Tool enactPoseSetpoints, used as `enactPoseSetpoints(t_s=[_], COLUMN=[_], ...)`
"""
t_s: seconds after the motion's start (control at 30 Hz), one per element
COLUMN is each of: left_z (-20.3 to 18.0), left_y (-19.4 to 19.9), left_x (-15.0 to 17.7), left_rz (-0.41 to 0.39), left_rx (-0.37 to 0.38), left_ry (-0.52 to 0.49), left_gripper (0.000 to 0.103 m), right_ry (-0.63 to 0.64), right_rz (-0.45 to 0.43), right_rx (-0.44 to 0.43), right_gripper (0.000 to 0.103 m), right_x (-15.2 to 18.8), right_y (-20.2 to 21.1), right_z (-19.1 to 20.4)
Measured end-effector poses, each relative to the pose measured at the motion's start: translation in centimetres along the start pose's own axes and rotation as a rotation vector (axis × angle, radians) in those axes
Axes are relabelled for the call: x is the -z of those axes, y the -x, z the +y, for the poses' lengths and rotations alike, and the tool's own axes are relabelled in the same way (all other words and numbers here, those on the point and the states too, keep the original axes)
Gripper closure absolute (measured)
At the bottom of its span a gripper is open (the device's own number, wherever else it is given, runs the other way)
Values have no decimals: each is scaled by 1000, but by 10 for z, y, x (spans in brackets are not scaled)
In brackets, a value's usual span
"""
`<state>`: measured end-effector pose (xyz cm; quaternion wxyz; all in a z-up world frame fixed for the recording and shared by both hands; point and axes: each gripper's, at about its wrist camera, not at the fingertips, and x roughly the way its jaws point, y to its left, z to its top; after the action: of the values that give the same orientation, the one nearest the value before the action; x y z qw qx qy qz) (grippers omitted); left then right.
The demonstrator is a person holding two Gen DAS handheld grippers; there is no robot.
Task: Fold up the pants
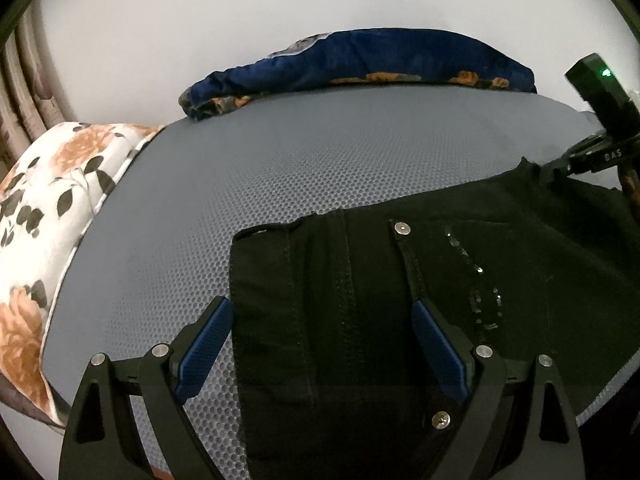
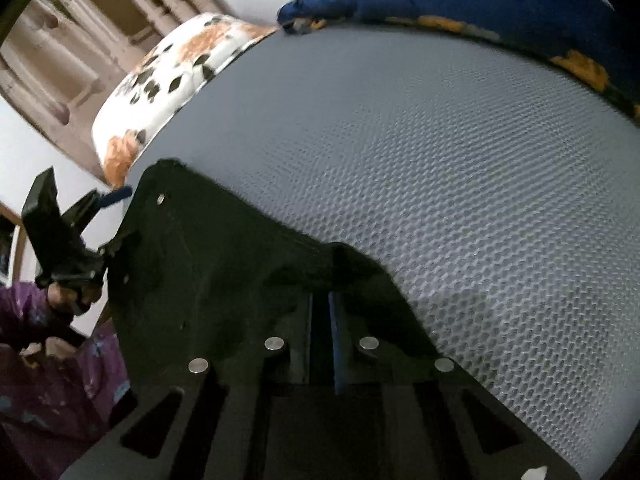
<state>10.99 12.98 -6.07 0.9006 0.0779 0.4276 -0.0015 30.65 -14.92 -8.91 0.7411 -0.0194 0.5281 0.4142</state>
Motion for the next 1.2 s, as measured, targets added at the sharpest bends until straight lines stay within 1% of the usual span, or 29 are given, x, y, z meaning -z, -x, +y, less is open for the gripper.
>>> enactPoseSetpoints(t_s=[0.07,0.1,0.13,0.17,0.23,0.3,0.33,0.37,0.4,0.43,0.47,0.5,0.53,0.57,0.6,0.63,0.7,0.73,0.77,0.8,0.9,1.0,1.07,1.2], left_z=[1,3,4,5,9,13,15,17,18,18,18,18,18,18,16,15,13,12,12,11,10,12,15,19], left_y=[0,0,-2,-3,-7,-12,-11,-10,-8,-7,-7,-8,-9,-10,-11,-11,-10,-10,-9,-9,-10,-10,-12,-22], left_x=[-1,-1,-1,-1,-1,-1,-1,-1,-1,-2,-2,-2,-2,-2,-1,0,0,-1,-2,-2,-3,-2,-2,-5], left_rz=[-7,-7,-6,-9,-6,18,18,12,4,-3,-6,-5,-1,3,7,9,5,3,0,-2,-1,-12,-22,-19], left_rx=[-8,-8,-13,-28,-37,-33,-21,-15,-19,-28,-33,-28,-22,-18,-15,-17,-29,-33,-38,-42,-58,-89,-109,-119], left_ry=[11,16,21,27,40,60,75,80,79,75,74,74,77,78,75,68,53,48,42,38,29,29,34,36], left_gripper=[11,8,6,6,5,5,5,5,5,5,5,5,5,5,5,5,5,5,5,5,5,4,3,1], right_ry=[-15,-35,-50,-65,-91,-99,-123,-136,-123,-104,-82,-68,-51,-37,-27,-24,-30,-26,-9,2,-7,-29,-57,-156], right_rz=[-66,-97,-122,-151,-174,-183,-184,-159,-141,-125,-102,-79,-55,-38,-24,-17,-5,12,22,22,-4,-67,-123,-189], right_rx=[11,14,27,52,44,65,29,-42,-49,-42,-49,-58,-40,-18,-18,-29,-83,-92,-72,-55,-57,-22,-14,-1], right_gripper=[100,101,103,103,103,103,98,97,97,91,79,71,56,53,53,53,54,61,76,82,94,96,97,97], right_x=[0,-1,-2,-5,-13,-17,-17,-14,-10,-7,-3,1,3,4,4,3,-1,-2,-4,-5,-7,-6,-5,-5], right_y=[10,14,16,18,19,20,22,24,26,26,26,23,19,14,9,6,-1,-6,-11,-13,-11,-4,1,-3], right_z=[1,0,-2,-4,-11,-16,-21,-25,-24,-22,-19,-17,-15,-13,-11,-10,-8,-6,-3,-1,0,4,1,-21])
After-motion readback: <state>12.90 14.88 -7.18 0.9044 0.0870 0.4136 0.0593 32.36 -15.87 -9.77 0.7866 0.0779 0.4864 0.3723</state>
